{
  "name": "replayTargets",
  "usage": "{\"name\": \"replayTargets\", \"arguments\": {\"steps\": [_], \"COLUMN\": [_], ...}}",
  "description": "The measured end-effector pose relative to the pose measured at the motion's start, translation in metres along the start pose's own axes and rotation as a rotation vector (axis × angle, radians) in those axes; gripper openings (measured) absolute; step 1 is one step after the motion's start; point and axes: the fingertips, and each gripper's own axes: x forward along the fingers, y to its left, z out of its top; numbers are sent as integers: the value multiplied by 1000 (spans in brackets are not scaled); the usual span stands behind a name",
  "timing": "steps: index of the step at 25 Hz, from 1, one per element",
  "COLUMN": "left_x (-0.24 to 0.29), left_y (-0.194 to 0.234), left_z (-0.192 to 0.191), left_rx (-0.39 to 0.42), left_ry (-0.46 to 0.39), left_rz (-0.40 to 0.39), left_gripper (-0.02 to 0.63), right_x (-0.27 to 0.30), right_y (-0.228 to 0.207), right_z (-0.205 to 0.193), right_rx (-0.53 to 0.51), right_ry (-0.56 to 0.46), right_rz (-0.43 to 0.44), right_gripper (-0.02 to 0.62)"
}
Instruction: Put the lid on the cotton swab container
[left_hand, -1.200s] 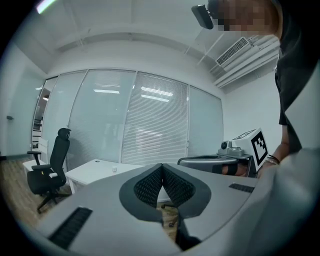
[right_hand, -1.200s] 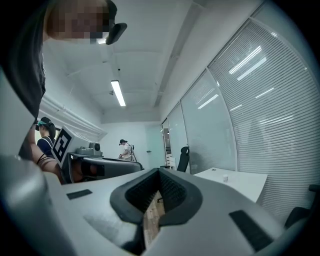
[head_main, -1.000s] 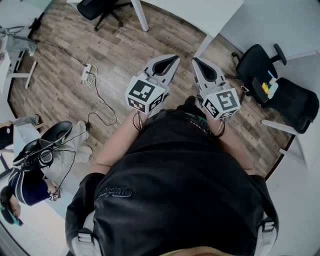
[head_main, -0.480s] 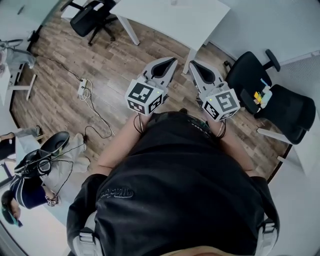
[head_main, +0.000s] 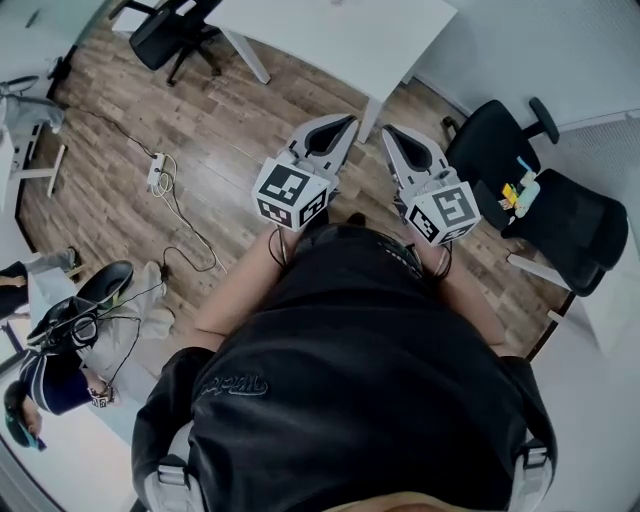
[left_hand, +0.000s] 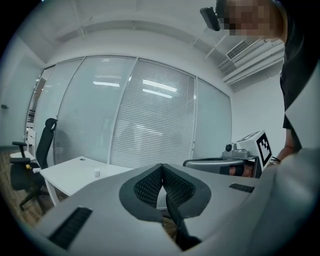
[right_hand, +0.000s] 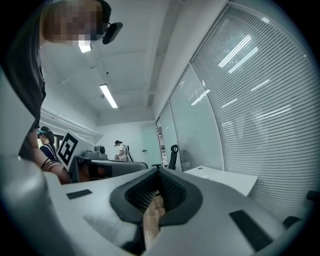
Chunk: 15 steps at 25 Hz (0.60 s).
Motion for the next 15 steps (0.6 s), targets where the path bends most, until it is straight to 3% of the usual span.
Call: {"name": "replayTargets", "arguments": {"steps": [15], "left_x": [9], "left_y": [58], "left_z": [-5], "left_rx": [-43], "left_ry": [7], "left_rz": [14], "left_gripper": [17], "right_x": [47], "right_y": [-19], "right_z": [-8], "right_rx": [33], "right_ry": [38], "right_rz": [10], "right_gripper": [23]}}
